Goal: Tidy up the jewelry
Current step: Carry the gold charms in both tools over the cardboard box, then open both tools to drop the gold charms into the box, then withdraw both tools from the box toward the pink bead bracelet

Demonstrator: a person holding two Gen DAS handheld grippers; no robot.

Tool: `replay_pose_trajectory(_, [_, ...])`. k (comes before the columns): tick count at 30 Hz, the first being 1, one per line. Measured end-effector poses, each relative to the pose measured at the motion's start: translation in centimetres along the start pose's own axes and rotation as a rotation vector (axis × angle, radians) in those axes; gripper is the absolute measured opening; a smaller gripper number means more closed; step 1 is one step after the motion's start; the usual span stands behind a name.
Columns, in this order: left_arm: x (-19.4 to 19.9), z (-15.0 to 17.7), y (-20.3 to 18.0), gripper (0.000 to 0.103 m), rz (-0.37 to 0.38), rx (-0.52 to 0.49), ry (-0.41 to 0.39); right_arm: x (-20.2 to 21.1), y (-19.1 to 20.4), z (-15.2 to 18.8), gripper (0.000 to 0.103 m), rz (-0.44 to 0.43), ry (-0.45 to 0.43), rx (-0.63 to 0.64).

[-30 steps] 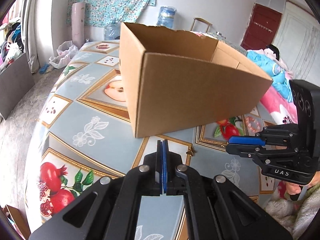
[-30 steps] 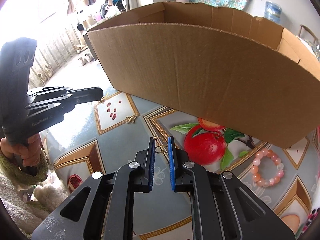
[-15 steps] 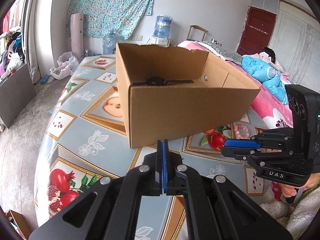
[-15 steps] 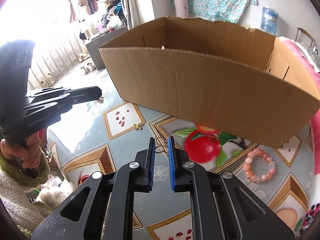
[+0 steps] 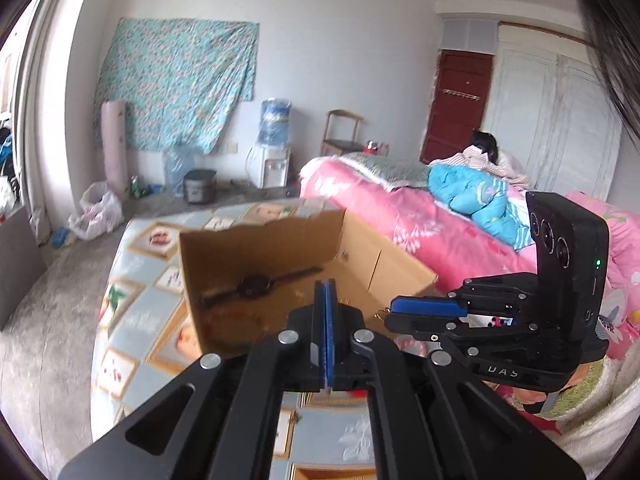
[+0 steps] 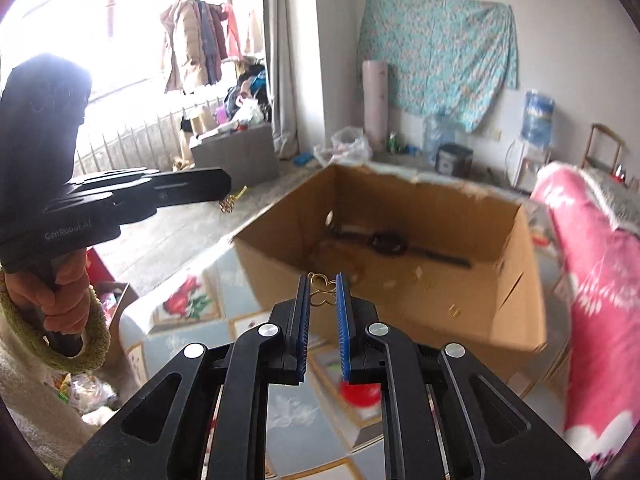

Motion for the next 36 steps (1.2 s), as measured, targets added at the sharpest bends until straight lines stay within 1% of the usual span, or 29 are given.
replay_pose_trajectory(3, [-2.1, -1.9, 0.0, 0.0, 0.048, 0.003, 0.003, -0.6, -1.9, -1.9, 0.011, 0.007, -0.022, -0.026])
replay_pose_trajectory(6, [-5.0, -2.5, 0.5, 0.0, 0.083, 0.021, 0.037, -2.4, -4.0, -2.7, 0.011, 0.021, -0.004, -0.052])
replay_pose_trajectory(8, [-7.5, -2.1, 1.4, 0.0, 0.103, 0.061, 0.084, -4.1, -5.1, -2.6, 0.011, 0.015, 0.037, -0.082])
replay_pose_trajectory(10, [-9.6, -1.4, 2.2, 0.0, 0.116, 0.108, 0.137, -6.4, -5.8, -1.9, 0.011, 0.005, 0.097, -0.109])
replay_pose_trajectory(13, [-12.4, 0.1, 3.1, 0.0, 0.143, 0.159, 0.204, -9.3, -6.7, -0.7, 0.011, 0.033, 0.183, -0.128])
replay_pose_trajectory(16, [-14.7, 1.7, 3.7, 0.0, 0.145, 0.185, 0.272, -11.1, -7.3, 0.4, 0.011, 0.044, 0.244, -0.148])
replay_pose_trajectory(19, [-15.8, 2.8, 4.1, 0.001, 0.127, 0.2, 0.313, -11.6, -7.6, 0.9, 0.011, 0.048, 0.267, -0.159])
replay_pose_trajectory(22, [-16.0, 3.3, 4.2, 0.001, 0.101, 0.197, 0.335, -11.8, -7.8, 1.0, 0.014, 0.046, 0.273, -0.175])
replay_pose_trajectory(23, [-15.9, 3.4, 4.4, 0.002, 0.094, 0.198, 0.34, -11.6, -7.8, 1.0, 0.014, 0.046, 0.272, -0.177])
replay_pose_trajectory(24, [-15.8, 3.5, 4.5, 0.005, 0.087, 0.2, 0.344, -11.6, -7.9, 0.9, 0.017, 0.046, 0.271, -0.181])
replay_pose_trajectory(25, [-15.6, 3.6, 4.7, 0.013, 0.072, 0.204, 0.346, -11.4, -8.0, 0.7, 0.019, 0.046, 0.27, -0.185])
replay_pose_trajectory(26, [-15.4, 3.6, 4.9, 0.018, 0.061, 0.204, 0.343, -11.3, -8.1, 0.7, 0.024, 0.046, 0.267, -0.19])
replay_pose_trajectory(28, [-15.0, 3.5, 5.0, 0.022, 0.042, 0.198, 0.336, -11.0, -8.3, 0.6, 0.028, 0.053, 0.253, -0.198])
replay_pose_trajectory(29, [-14.6, 3.5, 5.0, 0.028, 0.031, 0.19, 0.332, -11.0, -8.5, 0.6, 0.031, 0.056, 0.249, -0.2])
replay_pose_trajectory(30, [-14.4, 3.3, 5.1, 0.031, 0.022, 0.184, 0.327, -10.8, -8.6, 0.6, 0.036, 0.061, 0.242, -0.204])
replay_pose_trajectory(32, [-13.8, 3.0, 5.0, 0.042, 0.001, 0.166, 0.311, -10.6, -8.8, 0.4, 0.04, 0.065, 0.229, -0.216])
replay_pose_trajectory(33, [-13.4, 2.8, 4.9, 0.045, -0.012, 0.155, 0.301, -10.4, -8.8, 0.4, 0.042, 0.065, 0.224, -0.221])
replay_pose_trajectory(35, [-12.5, 2.4, 5.0, 0.057, -0.044, 0.136, 0.284, -10.2, -8.8, 0.2, 0.045, 0.063, 0.213, -0.236])
replay_pose_trajectory(36, [-12.1, 2.1, 5.0, 0.06, -0.056, 0.129, 0.274, -10.0, -8.8, 0.2, 0.046, 0.06, 0.208, -0.244])
Point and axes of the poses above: each gripper's, at about its wrist camera, not at the fingertips, and x roughly against the way its jaws point, y to its left, z to its underside, the point moved 8 cm from there along -x, roughly the way its jaws point, and after that the axes turned 15 degrees about z, right-handed, at the moved point
